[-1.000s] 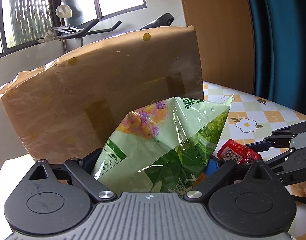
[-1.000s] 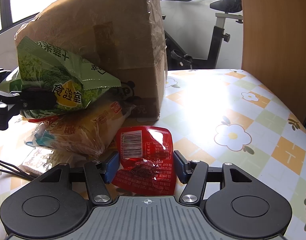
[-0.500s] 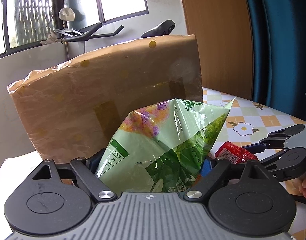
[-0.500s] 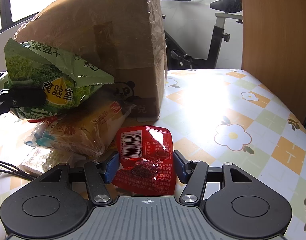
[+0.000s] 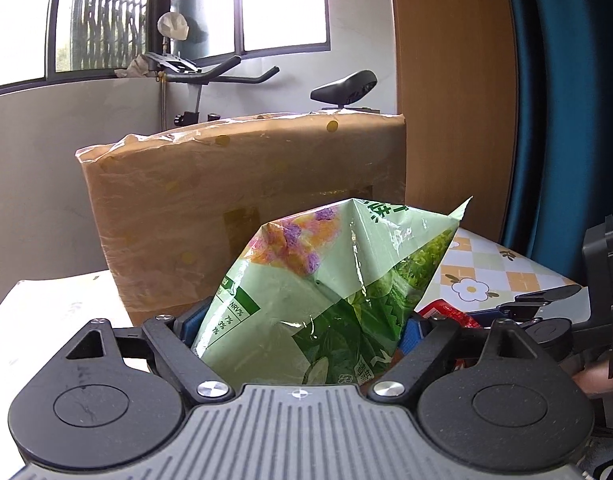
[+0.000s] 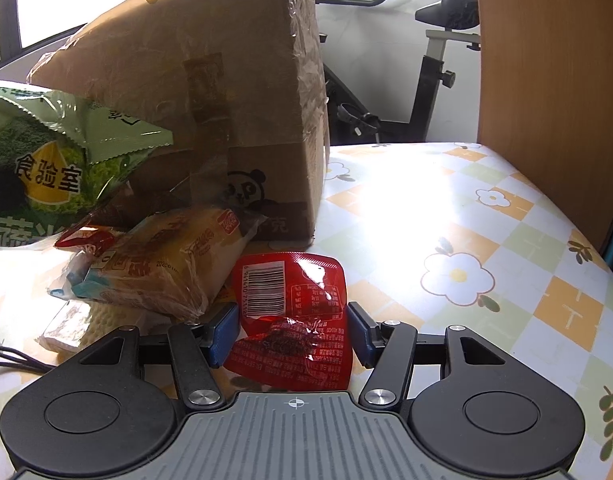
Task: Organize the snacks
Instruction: 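Lift both held snacks over the box and drop them inside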
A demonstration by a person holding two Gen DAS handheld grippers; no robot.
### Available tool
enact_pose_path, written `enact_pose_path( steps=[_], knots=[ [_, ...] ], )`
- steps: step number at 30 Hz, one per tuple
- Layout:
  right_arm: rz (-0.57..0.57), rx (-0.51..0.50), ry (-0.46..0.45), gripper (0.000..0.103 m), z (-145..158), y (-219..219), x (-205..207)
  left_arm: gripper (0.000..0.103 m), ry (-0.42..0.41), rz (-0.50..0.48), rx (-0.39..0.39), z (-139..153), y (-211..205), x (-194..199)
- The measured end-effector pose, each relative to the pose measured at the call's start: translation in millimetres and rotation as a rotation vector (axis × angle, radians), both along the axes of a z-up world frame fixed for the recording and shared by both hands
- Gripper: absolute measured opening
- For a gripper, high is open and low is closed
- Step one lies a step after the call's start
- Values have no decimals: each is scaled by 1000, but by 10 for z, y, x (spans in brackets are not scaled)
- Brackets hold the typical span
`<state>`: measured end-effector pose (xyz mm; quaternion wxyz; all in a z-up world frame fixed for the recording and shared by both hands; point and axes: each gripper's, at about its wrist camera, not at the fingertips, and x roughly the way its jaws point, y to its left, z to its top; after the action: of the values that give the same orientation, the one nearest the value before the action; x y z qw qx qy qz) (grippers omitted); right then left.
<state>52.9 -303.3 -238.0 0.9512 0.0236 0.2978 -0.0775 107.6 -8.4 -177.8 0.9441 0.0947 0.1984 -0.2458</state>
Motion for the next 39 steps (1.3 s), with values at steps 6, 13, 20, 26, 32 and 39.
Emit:
enact_pose_path(
  steps=[6, 13, 20, 26, 32, 39],
  knots=[
    [7, -43, -30, 54, 206, 33, -44, 89, -1, 27, -37, 62, 95, -52],
    [6, -73, -112, 54, 647, 17, -44, 89, -34, 42, -61, 222, 208, -75],
    [44, -110, -178, 54, 1064, 85, -4, 89, -103, 57, -91, 491, 304, -131],
    [94, -117, -244, 54, 1456, 199, 47, 89, -168, 68, -108, 731, 379, -142],
    [149, -121, -306, 54, 1914, 276, 252, 89, -239, 73, -156, 1107, 387, -14],
    [170, -137, -325, 54, 2197, 312, 737, 89, -245, 66, -201, 1485, 228, 519]
  ],
)
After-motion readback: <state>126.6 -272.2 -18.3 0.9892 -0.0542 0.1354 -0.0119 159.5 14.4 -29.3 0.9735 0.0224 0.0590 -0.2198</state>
